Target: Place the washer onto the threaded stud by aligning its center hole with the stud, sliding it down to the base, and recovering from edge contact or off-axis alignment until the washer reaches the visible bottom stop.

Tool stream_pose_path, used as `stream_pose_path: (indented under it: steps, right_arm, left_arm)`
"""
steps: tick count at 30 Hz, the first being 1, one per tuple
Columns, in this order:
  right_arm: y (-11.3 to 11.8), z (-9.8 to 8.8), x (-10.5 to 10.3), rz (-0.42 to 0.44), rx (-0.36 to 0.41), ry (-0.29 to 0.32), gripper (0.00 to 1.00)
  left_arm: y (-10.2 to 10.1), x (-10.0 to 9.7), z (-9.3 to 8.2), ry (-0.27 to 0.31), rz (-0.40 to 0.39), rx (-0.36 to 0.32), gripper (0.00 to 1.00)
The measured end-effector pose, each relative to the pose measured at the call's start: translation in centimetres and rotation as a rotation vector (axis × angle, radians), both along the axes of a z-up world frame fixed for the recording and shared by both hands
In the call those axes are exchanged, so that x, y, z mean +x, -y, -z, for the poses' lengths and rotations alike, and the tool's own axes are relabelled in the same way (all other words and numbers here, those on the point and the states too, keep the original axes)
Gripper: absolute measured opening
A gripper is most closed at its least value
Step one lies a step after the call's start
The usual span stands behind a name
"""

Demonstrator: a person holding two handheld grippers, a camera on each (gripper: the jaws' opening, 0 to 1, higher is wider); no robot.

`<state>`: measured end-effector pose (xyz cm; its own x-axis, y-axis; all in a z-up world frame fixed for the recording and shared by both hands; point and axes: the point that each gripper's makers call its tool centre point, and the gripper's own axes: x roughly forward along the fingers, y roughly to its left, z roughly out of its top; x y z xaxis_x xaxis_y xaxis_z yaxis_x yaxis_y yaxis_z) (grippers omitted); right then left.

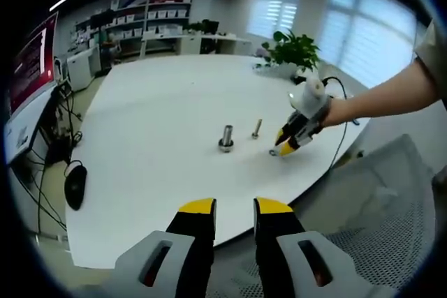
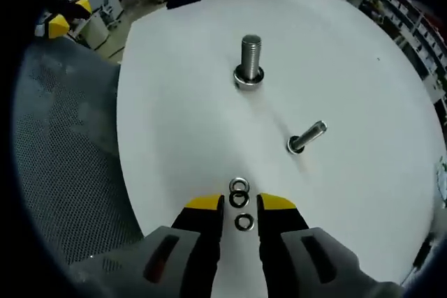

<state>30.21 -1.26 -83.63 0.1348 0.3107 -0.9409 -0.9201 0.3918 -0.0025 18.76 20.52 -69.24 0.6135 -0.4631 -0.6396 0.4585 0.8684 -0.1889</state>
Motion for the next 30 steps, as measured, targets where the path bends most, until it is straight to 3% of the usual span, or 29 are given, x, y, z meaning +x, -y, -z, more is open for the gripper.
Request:
stream_pose_path:
  steps: [6,7,8,16,20,23,30]
  right_arm:
    - [0.63,1.0,-0.71,-0.028,-0.061,-0.018,0.2]
    - [0.24,0.82,-0.41,-0.074,-0.041,0.005,0.2]
    - [0.42,0.71,-0.64,-0.044,-0.054,-0.008,0.2]
    - [0.11,0.62,-0.66,-0.06,-0.055,-0.007,0.19]
    - [-0.11,0.52,-0.57,-0.03,-0.022,-0.006,0.18]
    - [-0.24,0.67,-0.88,-0.108,-0.038,0.01,0.17]
    - [-0.27,0.66,-0.89,-0.128,-0.082,-0.004,0.15]
  left_arm:
    - [0.03,-0.02,0.02,-0.001,0.003,-0.002,0.19]
    - [0.05,-0.03,0.03,-0.001,0.004,-0.001,0.19]
    - [0.07,-0.04,0.04,-0.002,0.005,-0.001,0.19]
    - [0.19,-0.09,0.0,-0.003,0.013,-0.003,0.19]
    - [0.17,-0.09,-0.01,-0.002,0.012,-0.004,0.19]
    - [0.14,-0.06,-0.02,-0.002,0.009,-0.006,0.19]
    - [0.11,-0.06,0.03,-0.003,0.007,-0.003,0.19]
